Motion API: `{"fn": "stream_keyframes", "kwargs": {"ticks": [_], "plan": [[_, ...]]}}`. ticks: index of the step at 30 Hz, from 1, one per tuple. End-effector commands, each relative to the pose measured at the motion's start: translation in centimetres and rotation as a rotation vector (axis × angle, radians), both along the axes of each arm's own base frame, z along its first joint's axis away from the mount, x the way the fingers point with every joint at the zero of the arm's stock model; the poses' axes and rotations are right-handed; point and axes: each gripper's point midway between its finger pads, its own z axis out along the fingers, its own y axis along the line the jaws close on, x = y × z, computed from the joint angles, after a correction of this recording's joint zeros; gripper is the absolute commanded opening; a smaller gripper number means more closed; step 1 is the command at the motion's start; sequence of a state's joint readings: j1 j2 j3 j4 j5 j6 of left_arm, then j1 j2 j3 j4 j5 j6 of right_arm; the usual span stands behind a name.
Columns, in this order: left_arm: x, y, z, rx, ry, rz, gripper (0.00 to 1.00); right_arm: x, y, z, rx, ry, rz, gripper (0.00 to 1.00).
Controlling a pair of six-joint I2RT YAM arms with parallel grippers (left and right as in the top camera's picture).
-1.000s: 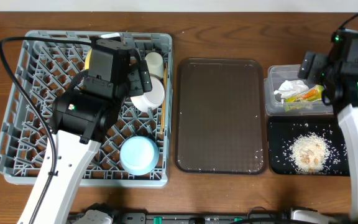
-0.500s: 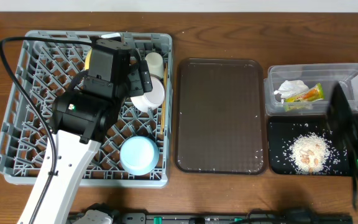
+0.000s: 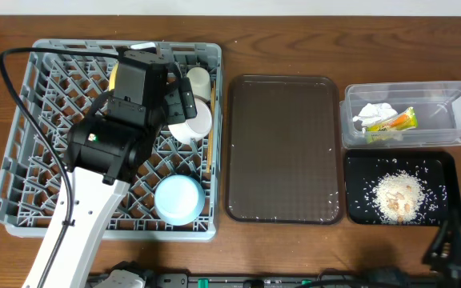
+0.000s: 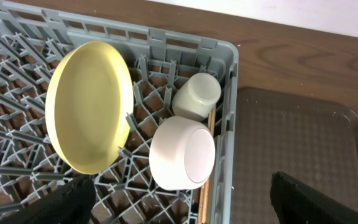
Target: Sort waste into correct bins and load items into the dishwasher rack
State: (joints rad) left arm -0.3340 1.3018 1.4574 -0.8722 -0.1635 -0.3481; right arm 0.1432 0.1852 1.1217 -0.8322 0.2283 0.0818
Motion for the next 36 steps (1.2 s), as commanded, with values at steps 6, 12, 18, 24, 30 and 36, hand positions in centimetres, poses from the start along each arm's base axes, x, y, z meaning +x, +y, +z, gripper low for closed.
{"fn": "stream_keyframes", "kwargs": {"ticks": [6, 12, 18, 24, 30, 36], "plan": [[0.1, 0.2, -0.1, -0.005, 0.002, 0.015, 0.91, 5.1, 2.4, -6.1, -0.009, -0.083, 0.089, 0.99], [0.1, 0.2, -0.1, -0.005, 0.002, 0.015, 0.91, 9.7, 2.8, -9.9, 0.059, -0.134, 0.100, 0.99], [0.1, 0.2, -0.1, -0.005, 0.002, 0.015, 0.91, 12.4, 3.1, -14.5, 0.141, -0.166, 0.122, 0.99], [0.1, 0.2, -0.1, -0.005, 0.002, 0.015, 0.91, 13.7, 3.1, -18.3, 0.163, -0.145, 0.120, 0.99], [0.1, 0.2, -0.1, -0.005, 0.002, 0.015, 0.91, 14.3, 3.2, -21.4, 0.129, -0.030, 0.106, 0.99], [0.1, 0.2, -0.1, -0.005, 0.002, 0.015, 0.91, 14.4, 3.2, -25.5, 0.109, 0.135, 0.095, 0.99]]}}
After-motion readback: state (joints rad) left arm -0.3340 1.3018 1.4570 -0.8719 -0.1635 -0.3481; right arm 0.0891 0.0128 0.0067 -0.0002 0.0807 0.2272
